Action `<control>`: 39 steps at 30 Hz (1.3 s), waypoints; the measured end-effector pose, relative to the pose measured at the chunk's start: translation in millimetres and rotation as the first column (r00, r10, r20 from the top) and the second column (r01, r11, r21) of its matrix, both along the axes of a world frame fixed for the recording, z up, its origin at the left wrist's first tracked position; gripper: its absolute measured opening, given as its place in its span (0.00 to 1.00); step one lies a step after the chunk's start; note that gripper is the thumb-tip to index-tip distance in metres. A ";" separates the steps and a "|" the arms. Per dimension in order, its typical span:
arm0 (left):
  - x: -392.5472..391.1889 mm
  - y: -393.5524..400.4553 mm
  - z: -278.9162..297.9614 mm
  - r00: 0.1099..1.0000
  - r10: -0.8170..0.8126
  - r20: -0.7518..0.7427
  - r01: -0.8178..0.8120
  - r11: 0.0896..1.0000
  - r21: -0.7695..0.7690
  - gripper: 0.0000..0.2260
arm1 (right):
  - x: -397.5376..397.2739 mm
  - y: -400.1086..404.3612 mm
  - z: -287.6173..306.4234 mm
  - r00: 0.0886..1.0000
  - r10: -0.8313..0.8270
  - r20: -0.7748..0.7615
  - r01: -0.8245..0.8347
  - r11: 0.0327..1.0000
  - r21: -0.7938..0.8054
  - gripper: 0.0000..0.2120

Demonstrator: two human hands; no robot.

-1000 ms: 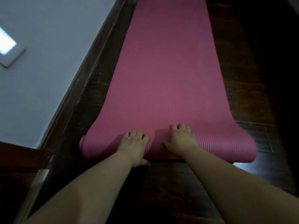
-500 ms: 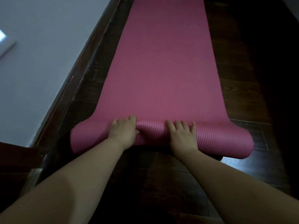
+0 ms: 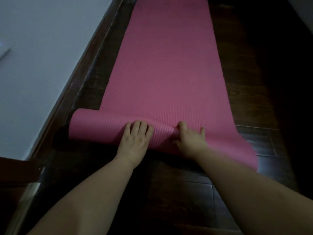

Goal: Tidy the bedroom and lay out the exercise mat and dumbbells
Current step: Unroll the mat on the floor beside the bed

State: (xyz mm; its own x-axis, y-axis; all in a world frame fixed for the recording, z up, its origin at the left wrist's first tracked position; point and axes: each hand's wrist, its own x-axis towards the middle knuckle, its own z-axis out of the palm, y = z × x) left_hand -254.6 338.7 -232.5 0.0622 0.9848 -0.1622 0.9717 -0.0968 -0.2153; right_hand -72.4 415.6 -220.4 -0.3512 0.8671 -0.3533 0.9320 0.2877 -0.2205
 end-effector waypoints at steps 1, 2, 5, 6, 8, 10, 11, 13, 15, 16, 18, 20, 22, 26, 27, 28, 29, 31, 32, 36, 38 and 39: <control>1.2 1.8 2.6 1.000 0.000 0.012 0.000 1.000 0.024 0.31 | 0.7 -1.2 1.7 1.000 0.001 0.002 -0.001 0.998 0.055 0.26; 2.8 3.8 5.1 0.999 -0.001 0.037 -0.002 0.997 0.072 0.28 | 1.7 -3.7 5.1 1.000 -0.004 0.017 0.002 0.992 0.123 0.27; 0.6 5.9 10.0 0.986 0.035 0.164 -0.052 0.994 0.099 0.25 | -6.1 -19.1 9.5 1.000 0.014 -0.007 -0.011 0.944 0.328 0.27; -0.9 6.5 11.5 0.978 0.064 0.200 -0.082 0.993 0.086 0.25 | -10.0 -25.6 9.0 0.998 0.046 -0.031 -0.031 0.927 0.374 0.26; -3.6 7.2 16.3 0.964 0.114 0.239 -0.132 0.989 0.061 0.25 | -16.5 -38.0 6.2 0.993 0.110 -0.047 -0.084 0.919 0.384 0.27; -4.6 7.9 21.9 0.956 0.126 0.263 -0.141 0.989 0.038 0.23 | -17.6 -44.1 2.7 0.992 0.129 0.006 -0.125 0.948 0.292 0.35; -6.1 6.7 25.4 0.953 0.123 0.278 -0.138 0.990 0.034 0.21 | -18.1 -45.3 1.7 0.989 0.137 0.052 -0.146 0.959 0.243 0.39; -7.3 3.8 29.6 0.938 0.110 0.330 -0.123 0.992 0.019 0.16 | -17.3 -44.1 0.2 0.984 0.143 0.104 -0.162 0.964 0.211 0.39; -7.5 -1.5 32.9 0.907 0.103 0.409 -0.106 0.994 -0.015 0.14 | -17.6 -42.2 3.4 0.989 0.133 0.071 -0.146 0.962 0.230 0.30; -7.8 -5.7 33.1 0.895 0.100 0.436 -0.099 0.995 -0.024 0.15 | -16.9 -41.3 7.1 0.992 0.118 0.046 -0.125 0.969 0.211 0.27; -6.0 -15.4 27.8 0.901 0.036 0.432 -0.052 0.998 0.025 0.20 | -11.8 -37.6 17.7 0.995 0.099 0.027 -0.101 0.991 0.091 0.24; 1.1 -28.0 22.5 0.929 -0.078 0.363 0.061 0.996 0.060 0.27 | -4.5 -34.8 28.6 0.992 0.109 0.058 -0.103 0.990 -0.094 0.23; 11.1 -35.8 16.0 0.947 -0.159 0.279 0.162 0.987 0.012 0.33 | 1.5 -34.3 34.7 0.993 0.097 0.061 -0.080 0.970 -0.230 0.22; 16.1 -36.4 7.7 0.971 -0.191 0.146 0.195 0.981 -0.012 0.36 | 3.1 -51.9 29.6 1.000 0.011 -0.007 -0.013 0.946 -0.323 0.22; 17.1 -38.6 6.9 0.971 -0.190 0.147 0.194 0.981 -0.013 0.33 | 5.7 -61.3 24.1 1.000 -0.012 -0.025 0.003 0.951 -0.310 0.22; 17.6 -40.5 7.6 0.968 -0.186 0.167 0.192 0.981 -0.021 0.31 | 8.3 -70.3 21.0 0.999 -0.025 -0.032 0.016 0.966 -0.256 0.21; 18.3 -43.9 7.9 0.963 -0.177 0.205 0.190 0.981 -0.047 0.28 | 11.2 -82.5 18.0 0.999 -0.035 -0.024 0.030 0.985 -0.171 0.22; 19.1 -48.0 8.8 0.945 -0.132 0.300 0.167 0.981 -0.097 0.24 | 14.5 -110.2 12.5 0.998 -0.065 -0.015 0.066 0.997 0.037 0.27; 19.3 -48.2 9.4 0.934 -0.106 0.340 0.150 0.983 -0.107 0.22 | 14.9 -125.1 11.4 0.996 -0.079 -0.040 0.083 0.989 0.121 0.30; 13.0 -44.5 10.0 0.922 -0.068 0.380 0.157 0.965 -0.209 0.18 | 15.9 -165.1 -6.8 0.999 0.023 -0.028 -0.014 0.955 0.297 0.39; 11.0 -45.5 10.3 0.917 -0.050 0.395 0.170 0.947 -0.274 0.18 | 17.9 -165.3 -13.3 0.998 0.052 0.046 -0.062 0.965 0.254 0.38; 12.1 -50.7 11.4 0.922 -0.044 0.384 0.166 0.943 -0.290 0.18 | 20.0 -162.8 -14.8 0.996 0.071 0.056 -0.082 0.973 0.215 0.35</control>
